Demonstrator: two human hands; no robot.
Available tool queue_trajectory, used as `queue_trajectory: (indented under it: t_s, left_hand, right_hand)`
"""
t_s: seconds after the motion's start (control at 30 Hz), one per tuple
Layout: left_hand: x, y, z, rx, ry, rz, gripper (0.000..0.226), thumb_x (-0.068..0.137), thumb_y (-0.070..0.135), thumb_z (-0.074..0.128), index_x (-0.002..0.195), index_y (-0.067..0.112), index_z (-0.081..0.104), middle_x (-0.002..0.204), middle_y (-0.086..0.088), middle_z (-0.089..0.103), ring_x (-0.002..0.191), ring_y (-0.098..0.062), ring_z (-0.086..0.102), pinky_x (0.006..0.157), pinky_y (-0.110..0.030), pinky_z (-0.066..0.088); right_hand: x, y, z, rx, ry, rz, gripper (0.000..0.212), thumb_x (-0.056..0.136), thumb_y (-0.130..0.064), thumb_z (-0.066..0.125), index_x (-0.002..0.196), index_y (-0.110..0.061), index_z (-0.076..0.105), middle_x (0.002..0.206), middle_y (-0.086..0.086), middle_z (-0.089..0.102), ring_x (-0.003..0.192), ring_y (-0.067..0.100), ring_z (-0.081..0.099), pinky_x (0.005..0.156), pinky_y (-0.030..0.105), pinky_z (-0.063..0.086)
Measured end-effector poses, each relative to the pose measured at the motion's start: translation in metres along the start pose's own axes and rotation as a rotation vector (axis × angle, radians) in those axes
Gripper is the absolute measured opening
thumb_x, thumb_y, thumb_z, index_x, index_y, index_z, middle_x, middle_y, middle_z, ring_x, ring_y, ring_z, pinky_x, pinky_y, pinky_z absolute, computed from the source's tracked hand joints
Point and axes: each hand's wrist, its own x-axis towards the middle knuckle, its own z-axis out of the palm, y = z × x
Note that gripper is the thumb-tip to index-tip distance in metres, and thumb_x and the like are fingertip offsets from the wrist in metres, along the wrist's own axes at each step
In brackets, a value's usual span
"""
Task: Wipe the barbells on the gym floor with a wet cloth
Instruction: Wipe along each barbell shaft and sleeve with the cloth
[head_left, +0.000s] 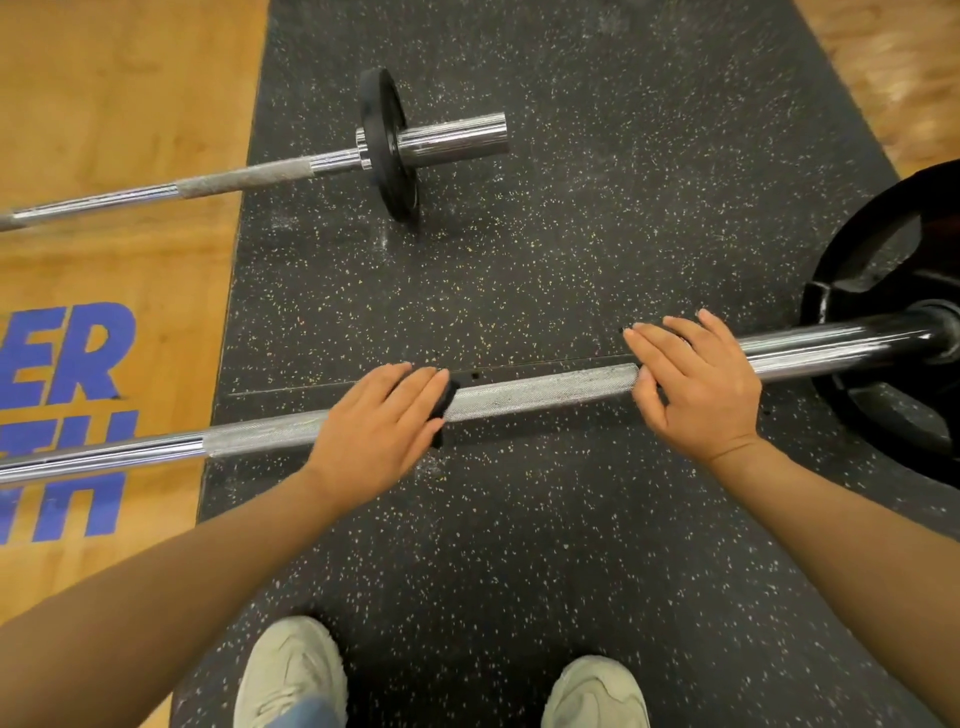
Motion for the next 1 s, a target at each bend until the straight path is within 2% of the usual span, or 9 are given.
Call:
queue_trajectory:
  t_s: [0.1,0.23,0.37,0.47,0.57,0.63,0.73,0.9,1.0]
  left_hand:
    - [0.018,0.027,0.005,0.0,0.025,-0.139,0.05,0.107,0.034,0.027,0.127,0.002,0.06,0.115,-0.011,0.068,0.1,-0.031,0.064,0.096,-0.044,0.048]
    - [0.047,0.047,0.01,-0.024,0.037,-0.071,0.053,0.108,0.034,0.022,0.129,0.002,0.059,0.114,-0.01,0.067,0.099,-0.031,0.063,0.093,-0.044,0.051]
    - [0.026,0.019,0.003,-0.009,-0.003,0.061,0.052,0.108,0.037,0.016,0.134,0.003,0.047,0.119,-0.011,0.066,0.104,-0.032,0.063,0.092,-0.042,0.052]
    - [-0.009,-0.017,-0.003,0.036,0.027,0.023,0.052,0.108,0.038,0.015,0.132,0.004,0.047,0.117,-0.013,0.066,0.1,-0.033,0.063,0.086,-0.042,0.055]
    - [-0.015,-0.013,0.001,0.044,0.041,-0.053,0.053,0.108,0.036,0.019,0.126,0.002,0.056,0.111,-0.013,0.068,0.094,-0.033,0.064,0.082,-0.042,0.054]
    - [-0.011,-0.005,0.004,0.035,0.055,-0.111,0.054,0.108,0.034,0.024,0.12,0.002,0.064,0.106,-0.011,0.07,0.09,-0.032,0.065,0.085,-0.04,0.048]
    - [-0.006,-0.002,0.003,0.052,0.08,-0.103,0.049,0.107,0.032,0.029,0.119,0.001,0.066,0.105,-0.011,0.069,0.093,-0.031,0.064,0.091,-0.039,0.044]
    - [-0.002,0.002,0.002,0.076,0.063,-0.035,0.049,0.108,0.032,0.027,0.129,-0.001,0.058,0.112,-0.013,0.067,0.101,-0.033,0.063,0.097,-0.045,0.049]
    - [-0.015,-0.02,-0.004,0.041,0.011,0.08,0.051,0.109,0.036,0.02,0.136,0.001,0.045,0.122,-0.013,0.063,0.11,-0.032,0.058,0.101,-0.044,0.045]
  right_hand:
    - [0.001,-0.001,0.001,-0.021,0.016,0.008,0.035,0.095,-0.016,0.048,0.118,-0.006,0.072,0.113,0.008,0.073,0.101,0.034,0.066,0.103,0.054,0.045]
    - [0.002,-0.001,0.001,-0.026,-0.016,-0.003,0.035,0.097,-0.018,0.046,0.118,-0.005,0.072,0.114,0.009,0.072,0.102,0.035,0.067,0.104,0.053,0.045]
    - [0.003,0.002,-0.001,-0.025,-0.032,-0.022,0.037,0.099,-0.019,0.044,0.118,-0.004,0.071,0.115,0.01,0.072,0.102,0.036,0.067,0.104,0.053,0.045]
    - [0.002,0.002,0.0,-0.028,-0.015,-0.024,0.036,0.098,-0.018,0.044,0.118,-0.004,0.072,0.114,0.01,0.072,0.1,0.037,0.067,0.102,0.053,0.046]
    - [0.001,0.002,0.0,-0.034,-0.017,-0.019,0.036,0.097,-0.017,0.045,0.117,-0.004,0.072,0.113,0.01,0.073,0.099,0.037,0.067,0.102,0.054,0.046]
    - [0.001,0.0,0.001,-0.048,-0.016,-0.011,0.036,0.097,-0.017,0.045,0.117,-0.004,0.072,0.112,0.01,0.073,0.099,0.037,0.067,0.102,0.054,0.046]
    - [0.002,0.0,0.001,-0.056,-0.016,-0.01,0.036,0.096,-0.017,0.045,0.116,-0.005,0.072,0.112,0.01,0.073,0.099,0.037,0.066,0.103,0.053,0.045]
    - [0.003,-0.001,0.001,-0.061,0.007,-0.018,0.035,0.095,-0.015,0.046,0.115,-0.005,0.073,0.11,0.01,0.073,0.096,0.037,0.067,0.102,0.052,0.046]
    - [0.004,0.0,0.0,-0.062,-0.01,-0.028,0.035,0.095,-0.015,0.047,0.116,-0.004,0.072,0.11,0.011,0.073,0.097,0.037,0.067,0.102,0.053,0.046]
